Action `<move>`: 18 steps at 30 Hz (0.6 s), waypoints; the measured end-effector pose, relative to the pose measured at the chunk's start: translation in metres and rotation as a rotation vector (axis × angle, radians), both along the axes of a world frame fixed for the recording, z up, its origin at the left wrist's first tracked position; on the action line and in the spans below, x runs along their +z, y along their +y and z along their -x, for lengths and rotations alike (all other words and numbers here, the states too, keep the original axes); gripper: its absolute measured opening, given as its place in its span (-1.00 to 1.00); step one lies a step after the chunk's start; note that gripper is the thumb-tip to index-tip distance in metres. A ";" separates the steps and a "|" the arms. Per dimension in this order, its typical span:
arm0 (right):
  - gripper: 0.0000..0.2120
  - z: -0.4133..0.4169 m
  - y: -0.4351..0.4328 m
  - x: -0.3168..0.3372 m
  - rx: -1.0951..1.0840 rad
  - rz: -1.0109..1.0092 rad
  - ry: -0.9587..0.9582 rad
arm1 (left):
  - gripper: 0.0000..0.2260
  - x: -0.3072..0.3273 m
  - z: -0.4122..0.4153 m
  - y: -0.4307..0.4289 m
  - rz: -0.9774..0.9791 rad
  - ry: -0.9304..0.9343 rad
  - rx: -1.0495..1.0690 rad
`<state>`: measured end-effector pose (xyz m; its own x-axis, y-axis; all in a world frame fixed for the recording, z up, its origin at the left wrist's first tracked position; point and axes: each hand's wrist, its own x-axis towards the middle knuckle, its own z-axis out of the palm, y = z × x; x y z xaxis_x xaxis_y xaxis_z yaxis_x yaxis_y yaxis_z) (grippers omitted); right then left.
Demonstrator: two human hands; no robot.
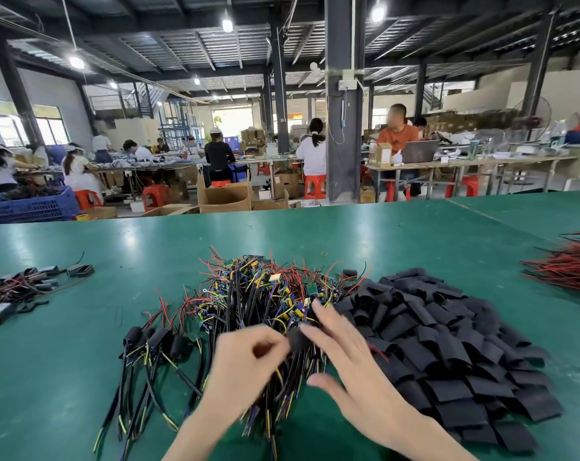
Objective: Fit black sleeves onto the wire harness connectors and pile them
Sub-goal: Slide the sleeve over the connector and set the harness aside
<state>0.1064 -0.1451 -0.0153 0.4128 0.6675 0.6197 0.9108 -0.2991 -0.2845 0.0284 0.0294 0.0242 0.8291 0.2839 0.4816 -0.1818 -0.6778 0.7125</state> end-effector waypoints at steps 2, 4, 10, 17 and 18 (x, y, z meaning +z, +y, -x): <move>-0.44 -0.003 -0.001 0.002 -0.120 -0.016 -0.104 | -0.87 0.014 0.003 0.025 0.174 -0.185 0.207; -0.46 -0.009 -0.005 0.003 -0.254 -0.033 -0.146 | -0.91 0.022 0.004 0.067 0.368 -0.287 0.419; -0.48 -0.034 -0.012 -0.008 -0.600 0.093 -0.171 | -0.82 -0.016 0.009 0.146 0.135 0.339 0.949; -0.59 -0.050 -0.026 -0.008 -0.760 0.071 -0.101 | -0.76 0.006 0.001 0.128 -0.173 0.457 1.093; -0.60 -0.051 -0.027 -0.007 -0.771 0.073 -0.096 | -0.77 0.015 -0.008 0.117 -0.287 0.333 1.057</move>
